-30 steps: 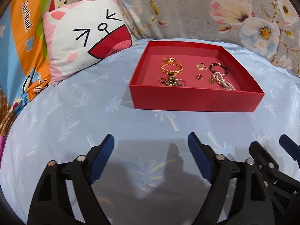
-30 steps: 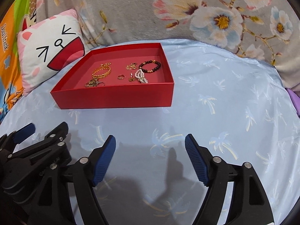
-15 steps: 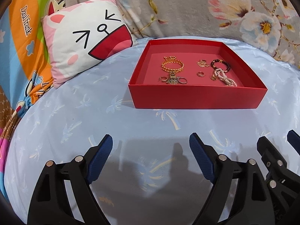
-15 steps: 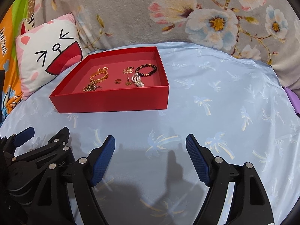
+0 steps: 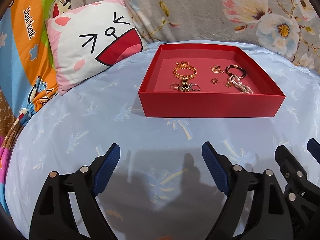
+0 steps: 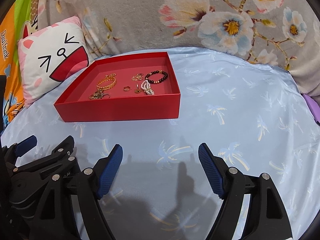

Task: Organize jewelry

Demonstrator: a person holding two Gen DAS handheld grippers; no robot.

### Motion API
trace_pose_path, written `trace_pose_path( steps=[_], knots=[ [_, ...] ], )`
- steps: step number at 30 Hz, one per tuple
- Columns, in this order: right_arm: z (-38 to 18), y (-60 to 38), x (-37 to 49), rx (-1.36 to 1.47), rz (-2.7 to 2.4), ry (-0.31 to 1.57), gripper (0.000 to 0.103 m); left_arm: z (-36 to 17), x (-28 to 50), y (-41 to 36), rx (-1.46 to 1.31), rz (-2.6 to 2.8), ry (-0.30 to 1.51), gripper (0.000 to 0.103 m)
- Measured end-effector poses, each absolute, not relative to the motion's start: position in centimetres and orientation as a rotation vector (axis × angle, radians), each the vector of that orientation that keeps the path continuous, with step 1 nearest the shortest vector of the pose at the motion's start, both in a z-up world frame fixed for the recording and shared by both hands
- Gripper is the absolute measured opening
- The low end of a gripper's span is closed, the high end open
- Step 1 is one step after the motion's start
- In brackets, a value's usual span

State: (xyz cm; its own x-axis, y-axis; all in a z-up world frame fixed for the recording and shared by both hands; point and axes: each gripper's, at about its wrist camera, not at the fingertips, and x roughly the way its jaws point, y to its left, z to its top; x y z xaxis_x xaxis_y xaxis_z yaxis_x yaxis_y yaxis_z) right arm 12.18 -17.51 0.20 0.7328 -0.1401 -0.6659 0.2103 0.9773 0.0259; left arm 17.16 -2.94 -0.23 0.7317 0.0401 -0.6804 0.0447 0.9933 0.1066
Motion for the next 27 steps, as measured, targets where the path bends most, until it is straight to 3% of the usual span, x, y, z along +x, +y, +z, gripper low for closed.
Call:
trace_pose_path(
  steps=[27],
  knots=[
    [0.24, -17.64, 12.06, 0.101, -0.194, 0.72, 0.076, -0.09, 16.99, -2.9, 0.114, -0.007, 0.741, 0.081]
  ],
)
